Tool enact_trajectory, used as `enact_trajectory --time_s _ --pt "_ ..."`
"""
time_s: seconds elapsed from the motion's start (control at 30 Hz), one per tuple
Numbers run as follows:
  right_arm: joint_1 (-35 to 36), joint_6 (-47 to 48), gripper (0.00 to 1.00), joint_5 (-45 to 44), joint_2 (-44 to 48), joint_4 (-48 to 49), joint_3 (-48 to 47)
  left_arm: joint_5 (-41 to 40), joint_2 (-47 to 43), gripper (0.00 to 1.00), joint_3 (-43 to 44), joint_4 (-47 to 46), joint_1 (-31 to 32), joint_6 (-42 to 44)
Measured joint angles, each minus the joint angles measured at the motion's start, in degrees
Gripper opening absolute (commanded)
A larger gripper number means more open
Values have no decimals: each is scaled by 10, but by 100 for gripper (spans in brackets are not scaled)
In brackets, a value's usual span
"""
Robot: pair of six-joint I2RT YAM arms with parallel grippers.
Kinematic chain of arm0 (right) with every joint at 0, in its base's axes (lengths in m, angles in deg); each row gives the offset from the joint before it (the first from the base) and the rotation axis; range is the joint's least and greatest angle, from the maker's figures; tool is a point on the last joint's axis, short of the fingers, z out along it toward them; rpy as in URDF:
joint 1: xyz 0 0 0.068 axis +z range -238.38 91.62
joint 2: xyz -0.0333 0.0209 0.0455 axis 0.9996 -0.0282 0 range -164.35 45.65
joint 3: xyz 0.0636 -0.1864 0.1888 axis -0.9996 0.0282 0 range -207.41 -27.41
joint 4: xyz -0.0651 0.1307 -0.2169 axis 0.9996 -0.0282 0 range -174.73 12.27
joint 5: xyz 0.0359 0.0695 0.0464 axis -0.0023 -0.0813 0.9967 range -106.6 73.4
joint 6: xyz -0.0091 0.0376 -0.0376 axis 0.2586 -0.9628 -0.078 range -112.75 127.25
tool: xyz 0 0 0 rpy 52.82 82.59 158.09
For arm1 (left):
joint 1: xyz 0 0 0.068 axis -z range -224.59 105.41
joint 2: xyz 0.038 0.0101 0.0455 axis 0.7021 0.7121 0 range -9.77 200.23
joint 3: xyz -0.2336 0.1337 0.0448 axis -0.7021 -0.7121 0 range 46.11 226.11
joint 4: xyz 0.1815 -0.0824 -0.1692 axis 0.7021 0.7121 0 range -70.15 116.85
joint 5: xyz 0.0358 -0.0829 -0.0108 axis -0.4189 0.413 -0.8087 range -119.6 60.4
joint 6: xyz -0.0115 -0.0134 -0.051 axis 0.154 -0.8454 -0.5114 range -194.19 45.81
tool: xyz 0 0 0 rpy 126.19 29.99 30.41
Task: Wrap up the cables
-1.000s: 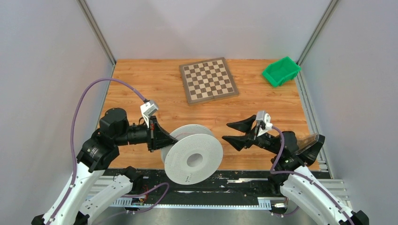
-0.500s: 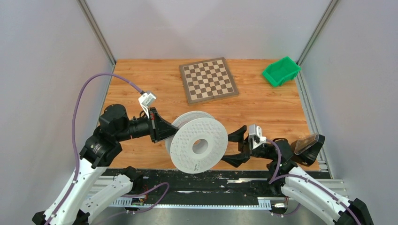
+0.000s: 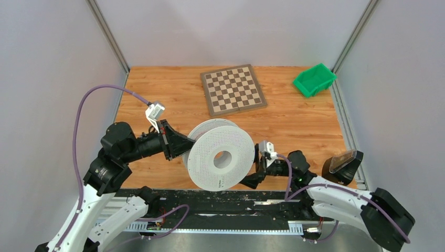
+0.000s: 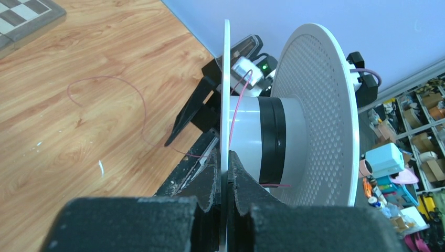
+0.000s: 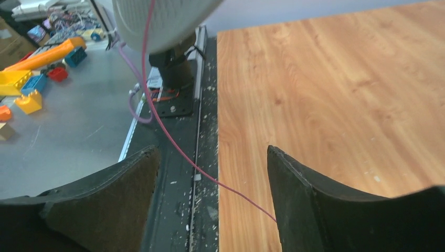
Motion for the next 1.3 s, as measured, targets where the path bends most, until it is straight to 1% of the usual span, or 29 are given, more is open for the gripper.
enact_trajectory --time_s 0.07,0.13,0.17,0.2,0.33,0.37,0.47,0.53,0.7,0.8,0.9,1.07,1.17,1.3 --pt "19 5 69 -8 -41 15 0 -3 0 0 0 0 0 0" --pt "31 10 62 -19 -70 26 0 -4 0 0 0 0 0 0" --pt "35 13 53 -24 -83 30 -1 -4 -1 0 0 -1 0 -1" --pt "37 14 47 -30 -97 30 -4 -4 -2 0 0 -2 0 -2" --pt "38 19 4 -61 -125 25 -22 -4 -7 0 0 -2 0 -5" --pt "38 20 0 -73 -125 26 -23 -6 -8 0 0 -2 0 -5" --pt "39 21 0 -131 -116 20 -23 -17 -5 0 4 12 0 -4" --pt "39 23 0 -173 -98 6 -23 -28 6 0 21 37 0 0" --pt "39 23 0 -285 25 -73 -23 -72 38 0 86 98 0 17" --pt "38 22 0 -366 100 -99 -18 -87 33 0 93 113 0 48" --pt "28 21 0 -443 155 -116 -8 -85 5 0 82 112 -1 105" --pt "13 24 0 -484 167 -146 -9 -59 -47 0 58 121 0 231" --pt "13 23 0 -488 161 -161 -9 -41 -49 0 54 130 0 301" --pt "13 20 0 -503 150 -175 -9 -29 -39 0 26 140 0 362"
